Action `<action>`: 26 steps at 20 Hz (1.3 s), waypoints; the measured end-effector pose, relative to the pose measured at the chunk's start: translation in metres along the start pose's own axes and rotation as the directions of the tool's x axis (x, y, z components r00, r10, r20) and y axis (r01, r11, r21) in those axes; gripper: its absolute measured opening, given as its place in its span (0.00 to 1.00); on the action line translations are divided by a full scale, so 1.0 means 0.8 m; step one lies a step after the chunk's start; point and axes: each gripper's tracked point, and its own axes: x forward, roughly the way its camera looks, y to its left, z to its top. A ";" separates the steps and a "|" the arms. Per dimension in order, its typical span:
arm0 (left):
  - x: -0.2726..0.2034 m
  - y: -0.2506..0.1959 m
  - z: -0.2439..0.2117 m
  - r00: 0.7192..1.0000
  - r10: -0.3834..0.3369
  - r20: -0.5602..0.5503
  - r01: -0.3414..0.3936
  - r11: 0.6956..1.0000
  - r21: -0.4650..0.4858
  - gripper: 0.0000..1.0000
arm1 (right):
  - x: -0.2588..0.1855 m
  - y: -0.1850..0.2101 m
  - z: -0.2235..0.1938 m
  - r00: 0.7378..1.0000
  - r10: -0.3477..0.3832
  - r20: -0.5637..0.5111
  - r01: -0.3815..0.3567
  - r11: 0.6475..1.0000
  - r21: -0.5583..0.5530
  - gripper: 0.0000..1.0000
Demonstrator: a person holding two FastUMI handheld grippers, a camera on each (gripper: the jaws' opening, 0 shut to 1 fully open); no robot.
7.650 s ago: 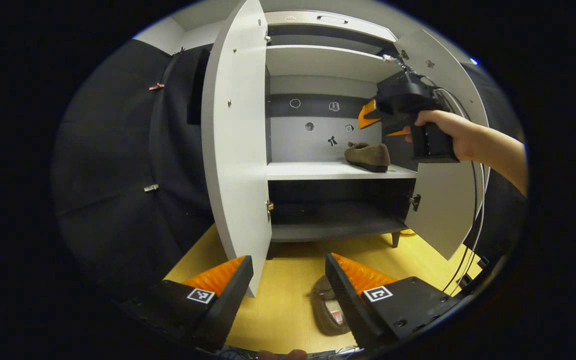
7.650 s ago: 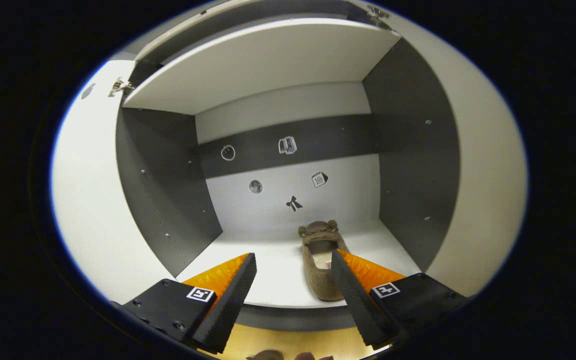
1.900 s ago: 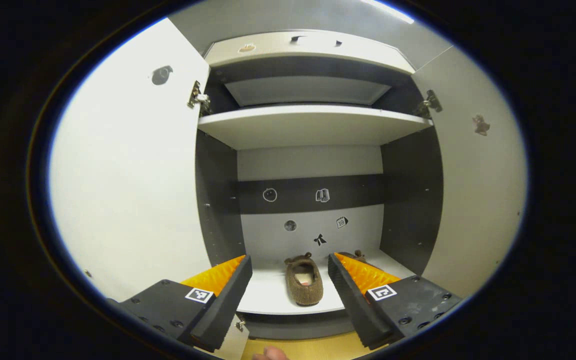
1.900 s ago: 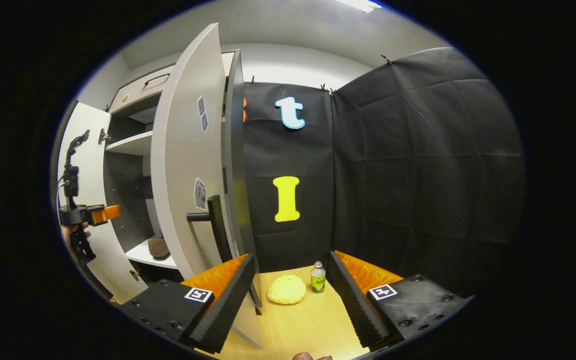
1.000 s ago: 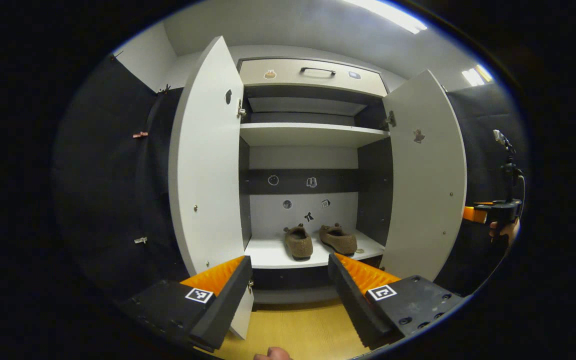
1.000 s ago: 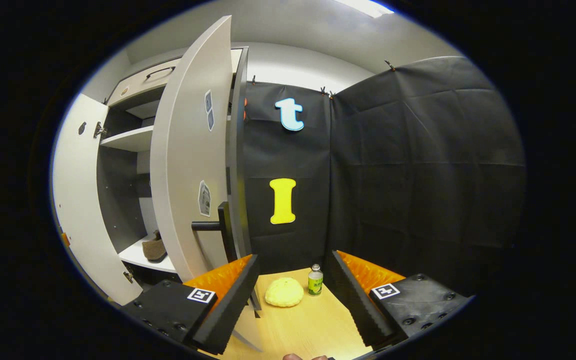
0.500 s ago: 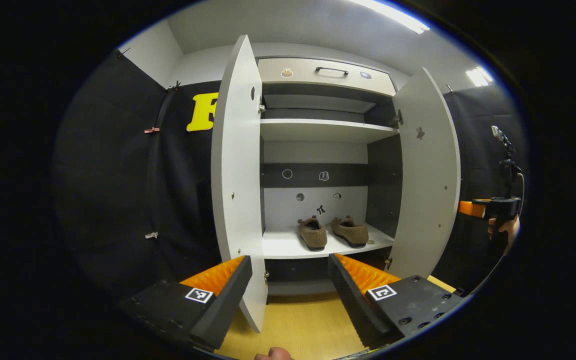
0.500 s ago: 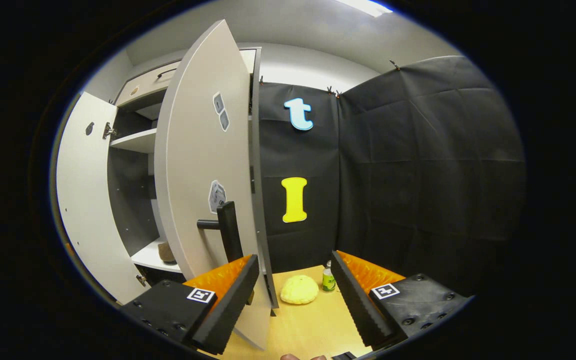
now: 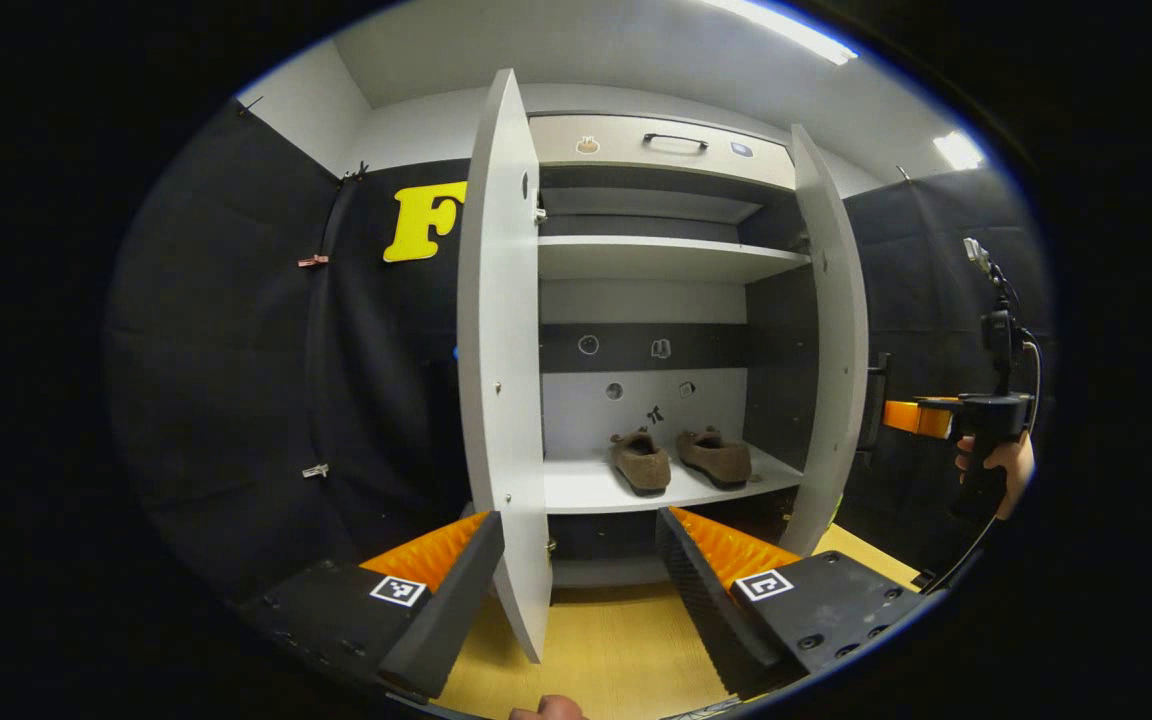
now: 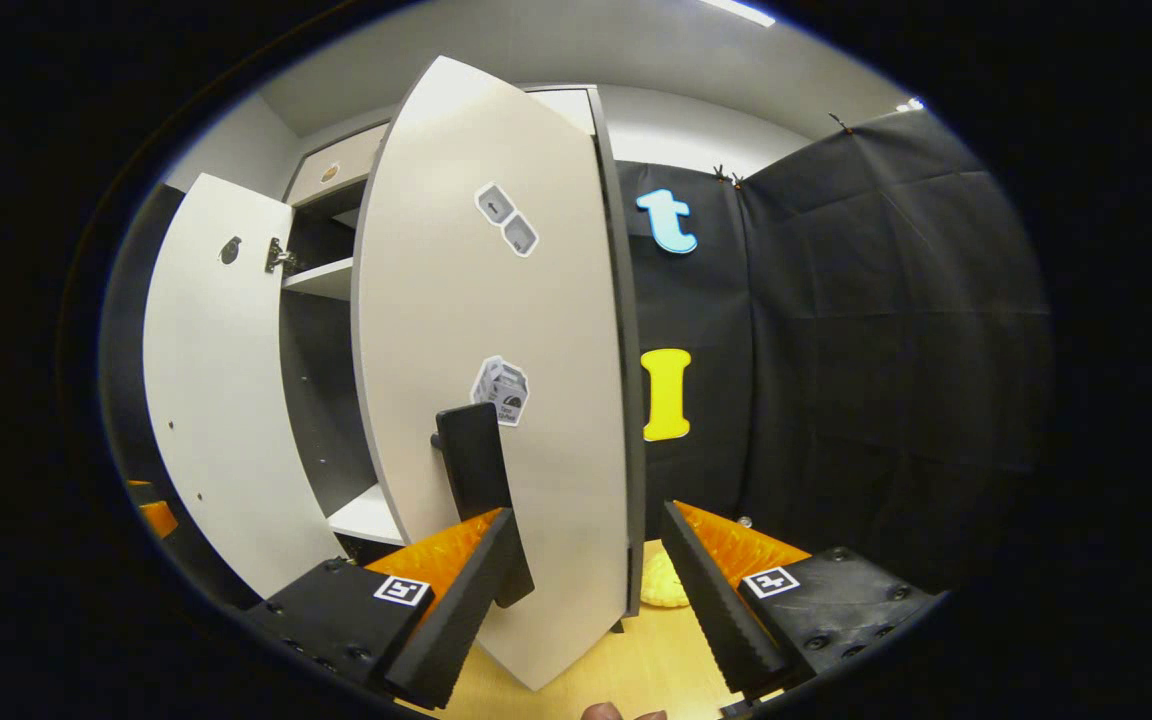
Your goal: Grab one shoe with the right hand and put it into the shoe cabinet, grab the other shoe with the left hand and put it into the shoe cabinet; then close the right door with the right hand and the left door with the left hand.
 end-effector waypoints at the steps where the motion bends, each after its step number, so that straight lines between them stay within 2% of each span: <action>1: -0.001 0.004 0.000 1.000 0.004 -0.004 -0.004 1.000 0.001 0.96 | 0.001 0.016 -0.001 1.000 0.030 -0.002 -0.029 1.000 0.004 0.98; 6: -0.001 0.036 -0.008 0.999 0.048 -0.017 -0.048 0.999 0.000 0.97 | -0.005 0.069 -0.010 0.994 0.108 -0.008 -0.108 0.994 -0.027 0.98; 10: -0.005 0.076 -0.004 0.995 0.101 -0.008 -0.101 0.995 -0.008 0.96 | -0.017 0.088 -0.015 0.990 0.139 -0.019 -0.140 0.990 -0.027 0.98; 15: 0.007 0.149 0.011 0.980 0.199 0.012 -0.199 0.980 -0.002 0.96 | -0.033 0.089 -0.012 0.991 0.136 -0.013 -0.136 0.990 -0.035 0.98; 16: 0.013 0.159 0.013 0.978 0.209 0.017 -0.209 0.978 0.002 0.99 | -0.036 0.087 -0.012 0.991 0.130 -0.009 -0.130 0.990 -0.049 0.98; 17: 0.020 0.170 0.016 0.976 0.217 0.020 -0.217 0.976 0.008 0.97 | -0.038 0.086 -0.009 0.992 0.125 -0.001 -0.125 0.990 -0.059 0.98; 23: 0.072 0.215 0.014 0.965 0.262 0.020 -0.263 0.963 0.057 0.97 | -0.050 0.074 -0.006 0.995 0.102 0.006 -0.102 0.994 -0.046 0.98; 26: 0.102 0.227 -0.003 0.967 0.256 -0.014 -0.255 0.965 0.054 0.98 | -0.053 0.060 -0.007 0.997 0.077 0.001 -0.077 0.996 -0.041 0.98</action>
